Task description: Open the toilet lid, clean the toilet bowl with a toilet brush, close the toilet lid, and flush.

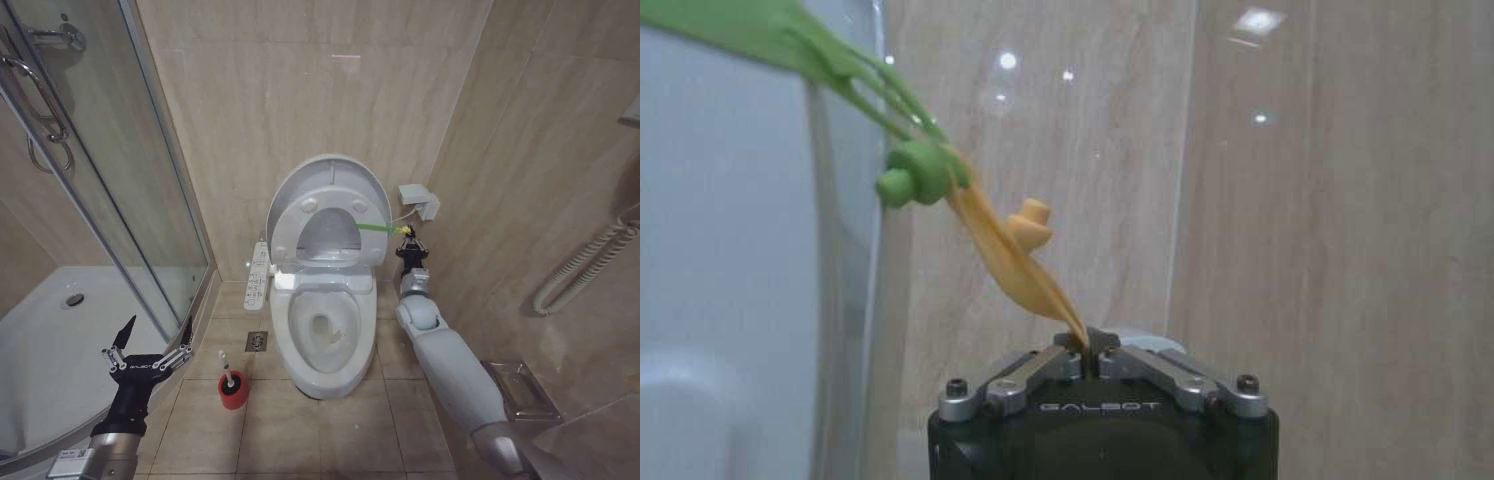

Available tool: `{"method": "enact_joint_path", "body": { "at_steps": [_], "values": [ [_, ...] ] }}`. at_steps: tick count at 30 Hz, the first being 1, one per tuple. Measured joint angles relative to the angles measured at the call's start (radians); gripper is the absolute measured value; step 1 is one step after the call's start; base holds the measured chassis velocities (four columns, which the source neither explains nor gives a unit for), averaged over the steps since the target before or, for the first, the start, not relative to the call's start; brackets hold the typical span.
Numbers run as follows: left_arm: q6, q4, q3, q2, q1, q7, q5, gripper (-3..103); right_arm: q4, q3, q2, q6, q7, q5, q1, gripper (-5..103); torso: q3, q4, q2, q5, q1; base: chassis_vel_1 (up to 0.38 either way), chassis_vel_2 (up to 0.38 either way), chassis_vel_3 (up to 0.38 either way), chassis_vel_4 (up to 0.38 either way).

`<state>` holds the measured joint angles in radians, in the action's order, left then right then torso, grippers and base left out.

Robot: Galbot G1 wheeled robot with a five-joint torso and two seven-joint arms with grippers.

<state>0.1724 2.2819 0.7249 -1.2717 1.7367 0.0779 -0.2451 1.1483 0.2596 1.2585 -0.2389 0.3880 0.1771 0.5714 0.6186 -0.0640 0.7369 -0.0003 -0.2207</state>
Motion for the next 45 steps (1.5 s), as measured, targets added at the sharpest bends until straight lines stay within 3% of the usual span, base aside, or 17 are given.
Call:
{"method": "enact_joint_path", "body": {
  "at_steps": [18, 45],
  "values": [
    [0.000, 0.000, 0.000, 0.000, 0.000, 0.000, 0.000, 100, -0.187, -0.108, 0.024, 0.001, -0.004, 0.017, -0.185, 3, 0.000, -0.0004, 0.000, 0.0005, 0.000, 0.000, 0.000, 0.000, 0.000],
    [0.000, 0.000, 0.000, 0.000, 0.000, 0.000, 0.000, 100, -0.263, -0.201, 0.018, 0.018, 0.033, 0.042, -0.326, 3, 0.000, 0.0002, 0.000, 0.0003, 0.000, 0.000, 0.000, 0.000, 0.000]
  ]
}}
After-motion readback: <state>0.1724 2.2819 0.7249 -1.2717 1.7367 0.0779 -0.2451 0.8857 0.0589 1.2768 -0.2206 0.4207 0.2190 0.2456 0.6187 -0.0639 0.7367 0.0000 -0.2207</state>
